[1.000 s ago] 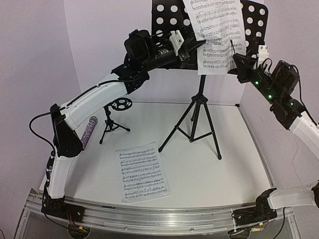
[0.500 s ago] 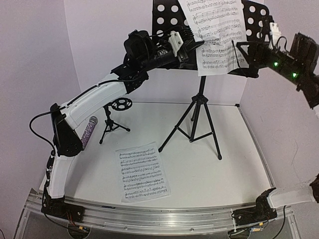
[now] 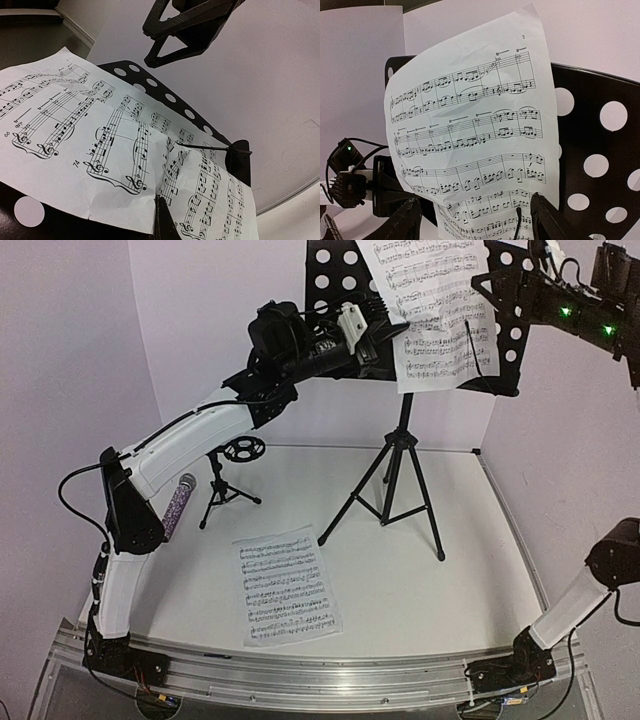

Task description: Set up the instrument practice props

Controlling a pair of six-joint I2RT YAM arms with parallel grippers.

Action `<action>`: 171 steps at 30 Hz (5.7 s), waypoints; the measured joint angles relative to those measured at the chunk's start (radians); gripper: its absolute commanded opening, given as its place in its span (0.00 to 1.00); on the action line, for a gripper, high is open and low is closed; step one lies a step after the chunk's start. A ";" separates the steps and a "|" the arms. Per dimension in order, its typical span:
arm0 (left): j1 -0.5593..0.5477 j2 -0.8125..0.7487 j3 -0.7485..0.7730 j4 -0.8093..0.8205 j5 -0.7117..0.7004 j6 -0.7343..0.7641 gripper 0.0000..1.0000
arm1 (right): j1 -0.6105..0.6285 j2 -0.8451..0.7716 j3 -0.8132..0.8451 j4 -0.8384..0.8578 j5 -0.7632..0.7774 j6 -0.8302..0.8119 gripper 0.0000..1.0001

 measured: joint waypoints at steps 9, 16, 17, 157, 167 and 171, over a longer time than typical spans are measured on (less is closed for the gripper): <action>0.000 -0.012 -0.028 0.021 0.000 -0.004 0.00 | -0.339 0.062 0.006 0.100 -0.318 0.284 0.61; 0.002 -0.014 -0.042 0.032 0.000 -0.005 0.00 | -0.398 0.070 -0.091 0.221 -0.575 0.400 0.54; 0.002 -0.014 -0.042 0.032 0.001 -0.005 0.00 | -0.398 0.069 -0.100 0.231 -0.595 0.403 0.53; -0.058 -0.124 -0.288 0.031 -0.003 0.076 0.43 | -0.377 -0.218 -0.534 0.239 -0.133 -0.331 0.00; -0.058 -0.123 -0.289 0.031 -0.009 0.076 0.43 | -0.377 -0.212 -0.514 0.233 -0.133 -0.338 0.00; -0.058 -0.123 -0.289 0.031 -0.009 0.076 0.43 | -0.377 -0.212 -0.514 0.233 -0.133 -0.339 0.00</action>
